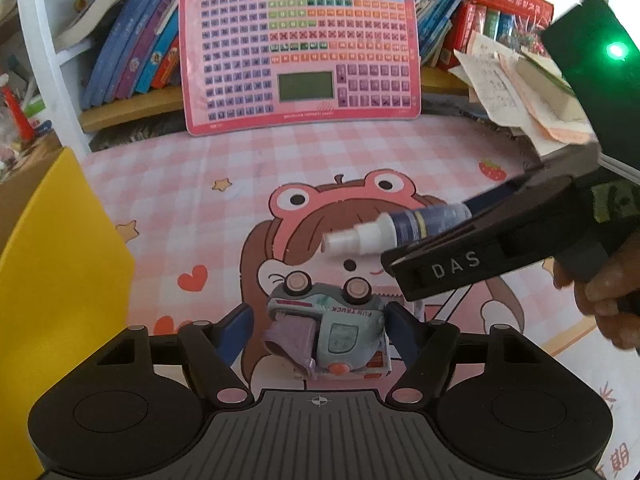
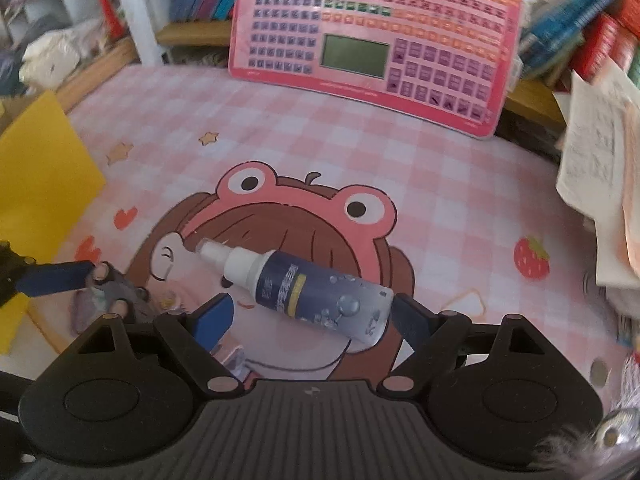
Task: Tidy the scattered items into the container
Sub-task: 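Lower the left gripper onto the grey toy truck while the right reaches the spray bottle, then close the left gripper on the toy truck while the right gripper grasps the spray bottle, then carry the toy truck and spray bottle together over the yellow box, then open both grippers to drop the truck and spray bottle into the box, then withdraw both tools up and away from the box, then move both tools across the mat toward the pink comb and grey card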
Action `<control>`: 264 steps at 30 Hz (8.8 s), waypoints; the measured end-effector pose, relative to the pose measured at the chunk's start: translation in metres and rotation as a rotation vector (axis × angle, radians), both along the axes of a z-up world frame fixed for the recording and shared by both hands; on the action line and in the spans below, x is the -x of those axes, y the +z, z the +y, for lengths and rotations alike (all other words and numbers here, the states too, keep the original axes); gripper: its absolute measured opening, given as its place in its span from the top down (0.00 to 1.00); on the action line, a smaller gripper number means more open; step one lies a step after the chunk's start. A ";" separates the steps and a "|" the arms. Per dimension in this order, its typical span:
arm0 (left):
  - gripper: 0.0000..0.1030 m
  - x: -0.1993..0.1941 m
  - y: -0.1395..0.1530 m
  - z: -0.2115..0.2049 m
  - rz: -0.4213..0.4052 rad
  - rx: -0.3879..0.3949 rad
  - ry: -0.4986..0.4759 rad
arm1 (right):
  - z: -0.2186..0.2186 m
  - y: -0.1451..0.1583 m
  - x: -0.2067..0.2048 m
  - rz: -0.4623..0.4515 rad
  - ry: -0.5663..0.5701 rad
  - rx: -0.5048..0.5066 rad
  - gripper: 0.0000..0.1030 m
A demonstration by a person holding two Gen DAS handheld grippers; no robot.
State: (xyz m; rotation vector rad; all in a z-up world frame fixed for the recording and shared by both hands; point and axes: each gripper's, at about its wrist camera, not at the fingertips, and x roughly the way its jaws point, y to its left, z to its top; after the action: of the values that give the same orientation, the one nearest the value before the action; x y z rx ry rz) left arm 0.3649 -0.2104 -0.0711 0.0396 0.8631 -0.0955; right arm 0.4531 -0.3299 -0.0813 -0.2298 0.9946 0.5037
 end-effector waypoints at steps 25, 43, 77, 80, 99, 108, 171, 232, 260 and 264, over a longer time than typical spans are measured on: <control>0.38 -0.003 0.004 0.001 0.021 0.033 -0.011 | -0.008 -0.011 -0.011 0.007 0.049 -0.008 0.24; 0.38 0.044 0.034 0.004 -0.010 0.074 -0.045 | -0.053 0.020 0.051 0.023 -0.121 -0.110 0.24; 0.38 0.220 0.061 0.123 -0.073 0.216 -0.177 | 0.028 0.044 0.268 0.063 -0.312 -0.107 0.24; 0.38 0.238 0.059 0.143 -0.062 0.229 -0.159 | 0.044 0.045 0.288 0.062 -0.308 -0.114 0.24; 0.38 0.302 0.065 0.241 -0.105 0.245 -0.033 | 0.147 0.057 0.362 0.033 -0.167 -0.132 0.24; 0.38 0.312 0.070 0.267 -0.148 0.263 0.025 | 0.185 0.065 0.368 -0.011 -0.050 -0.096 0.24; 0.38 0.075 0.035 0.258 0.016 0.225 0.083 | 0.327 0.054 0.012 0.201 0.040 -0.102 0.32; 0.11 0.323 0.071 0.284 -0.085 0.101 0.091 | 0.213 0.090 0.365 -0.084 0.026 -0.108 0.29; 0.11 0.328 0.039 0.240 0.051 0.116 -0.060 | 0.178 0.055 0.396 0.005 -0.124 -0.020 0.23; 0.11 0.331 0.043 0.241 0.025 0.099 -0.042 | 0.170 0.058 0.392 -0.015 -0.178 -0.034 0.23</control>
State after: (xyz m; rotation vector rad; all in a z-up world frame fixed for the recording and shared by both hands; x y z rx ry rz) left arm 0.0344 0.0302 -0.0282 -0.0358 0.8813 -0.1785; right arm 0.0610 -0.1603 -0.0229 -0.1128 0.9807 0.3559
